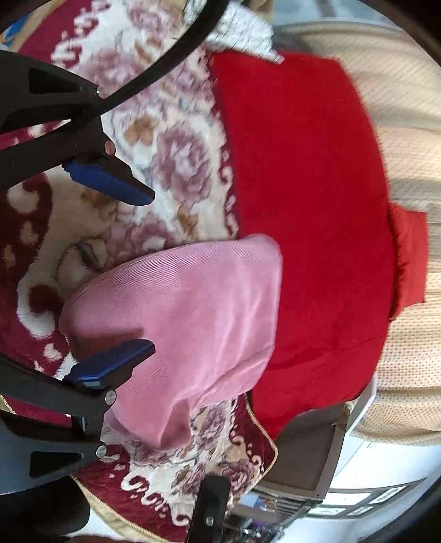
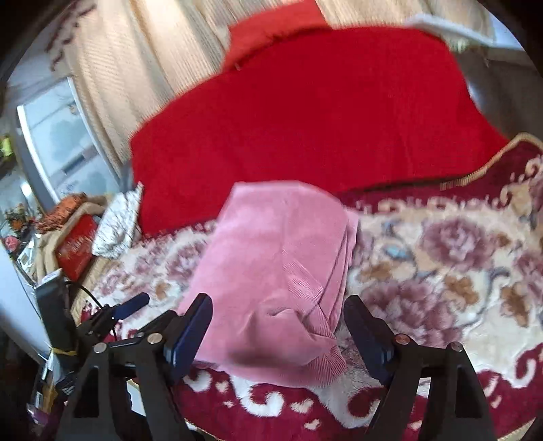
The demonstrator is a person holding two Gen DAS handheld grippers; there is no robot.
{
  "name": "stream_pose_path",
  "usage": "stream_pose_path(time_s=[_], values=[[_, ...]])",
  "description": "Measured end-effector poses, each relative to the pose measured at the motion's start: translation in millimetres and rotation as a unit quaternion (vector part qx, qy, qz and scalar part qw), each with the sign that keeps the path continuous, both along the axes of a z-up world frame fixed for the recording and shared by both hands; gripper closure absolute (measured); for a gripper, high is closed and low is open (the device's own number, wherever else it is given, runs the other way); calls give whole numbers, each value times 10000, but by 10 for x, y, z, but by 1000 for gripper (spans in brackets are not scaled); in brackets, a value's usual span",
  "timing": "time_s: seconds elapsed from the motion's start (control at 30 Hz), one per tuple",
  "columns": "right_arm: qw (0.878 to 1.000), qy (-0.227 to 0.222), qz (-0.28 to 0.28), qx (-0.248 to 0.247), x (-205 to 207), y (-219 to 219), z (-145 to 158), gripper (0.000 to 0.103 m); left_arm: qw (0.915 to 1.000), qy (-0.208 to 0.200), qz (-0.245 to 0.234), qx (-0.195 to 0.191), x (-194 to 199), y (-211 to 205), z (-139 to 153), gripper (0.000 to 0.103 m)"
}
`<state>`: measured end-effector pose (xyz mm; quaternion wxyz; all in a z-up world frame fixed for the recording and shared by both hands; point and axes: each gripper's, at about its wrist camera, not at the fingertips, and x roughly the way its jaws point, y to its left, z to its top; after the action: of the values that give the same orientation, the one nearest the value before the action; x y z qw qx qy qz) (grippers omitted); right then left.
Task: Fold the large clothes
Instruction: 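Open both tools wide and lift them away from the pink bundle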
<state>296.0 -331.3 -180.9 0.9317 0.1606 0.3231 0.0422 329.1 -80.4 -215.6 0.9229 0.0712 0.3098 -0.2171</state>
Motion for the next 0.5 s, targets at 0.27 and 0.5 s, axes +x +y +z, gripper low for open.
stream_pose_path(time_s=[0.27, 0.5], values=[[9994, -308, -71, -152, -466, 82, 275, 20, 9933, -839, 612, 507, -591, 48, 570, 12], [9970, -762, -78, -88, -800, 93, 625, 20, 9804, -1518, 1103, 595, -943, 134, 1178, 6]])
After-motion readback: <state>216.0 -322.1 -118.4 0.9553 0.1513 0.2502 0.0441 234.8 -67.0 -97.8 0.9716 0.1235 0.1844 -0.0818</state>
